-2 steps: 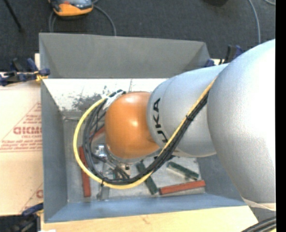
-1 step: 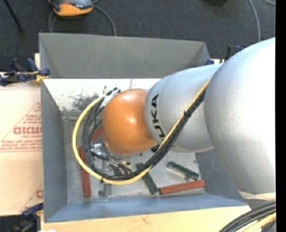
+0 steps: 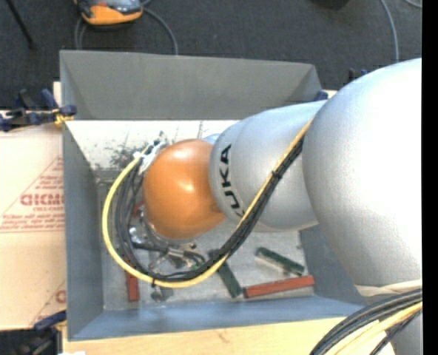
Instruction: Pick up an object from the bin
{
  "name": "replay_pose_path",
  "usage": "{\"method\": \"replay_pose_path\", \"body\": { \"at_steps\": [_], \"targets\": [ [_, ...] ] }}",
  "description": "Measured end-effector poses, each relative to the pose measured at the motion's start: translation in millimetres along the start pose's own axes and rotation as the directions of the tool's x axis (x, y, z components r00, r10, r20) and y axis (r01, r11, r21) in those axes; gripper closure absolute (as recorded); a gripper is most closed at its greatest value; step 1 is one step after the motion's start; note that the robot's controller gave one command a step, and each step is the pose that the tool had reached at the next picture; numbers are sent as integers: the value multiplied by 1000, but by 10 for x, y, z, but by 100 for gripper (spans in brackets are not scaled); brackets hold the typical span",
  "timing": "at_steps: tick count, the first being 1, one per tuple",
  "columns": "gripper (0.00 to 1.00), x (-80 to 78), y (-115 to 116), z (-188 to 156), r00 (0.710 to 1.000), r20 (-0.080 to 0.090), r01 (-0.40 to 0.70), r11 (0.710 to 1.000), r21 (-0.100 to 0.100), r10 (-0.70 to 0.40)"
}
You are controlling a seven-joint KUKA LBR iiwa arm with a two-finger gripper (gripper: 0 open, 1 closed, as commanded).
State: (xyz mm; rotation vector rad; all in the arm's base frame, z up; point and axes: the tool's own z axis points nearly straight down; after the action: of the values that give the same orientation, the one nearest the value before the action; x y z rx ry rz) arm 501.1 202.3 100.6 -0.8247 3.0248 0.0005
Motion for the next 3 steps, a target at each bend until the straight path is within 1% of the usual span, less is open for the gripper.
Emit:
{"method": "replay_pose_path", "body": {
  "at_steps": [1, 2, 3],
  "targets": [
    [100, 185, 194, 297, 957, -1, 290, 957, -4, -290],
    [100, 185, 197, 297, 957, -1, 289, 957, -4, -289],
    [100, 120, 159, -134, 959, -7, 283, 959, -4, -283]
  ]
}}
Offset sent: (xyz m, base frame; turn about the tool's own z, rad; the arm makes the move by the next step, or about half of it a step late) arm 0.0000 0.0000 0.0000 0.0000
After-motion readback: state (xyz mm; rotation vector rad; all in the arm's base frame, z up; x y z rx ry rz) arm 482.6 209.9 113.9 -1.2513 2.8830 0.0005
